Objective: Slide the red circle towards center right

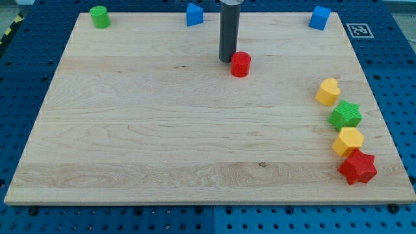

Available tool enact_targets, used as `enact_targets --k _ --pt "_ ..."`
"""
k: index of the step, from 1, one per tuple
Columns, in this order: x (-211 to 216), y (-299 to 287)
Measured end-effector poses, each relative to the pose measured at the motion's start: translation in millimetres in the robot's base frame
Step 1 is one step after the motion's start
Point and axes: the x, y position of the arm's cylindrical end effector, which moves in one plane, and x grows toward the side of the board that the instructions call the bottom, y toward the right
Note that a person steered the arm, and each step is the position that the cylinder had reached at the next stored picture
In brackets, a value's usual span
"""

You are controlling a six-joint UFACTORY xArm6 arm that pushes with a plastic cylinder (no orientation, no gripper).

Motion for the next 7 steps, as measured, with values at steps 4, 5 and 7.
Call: enact_targets --k 4,5,7 --pt "25 0" --pt "32 0" --pt "33 12"
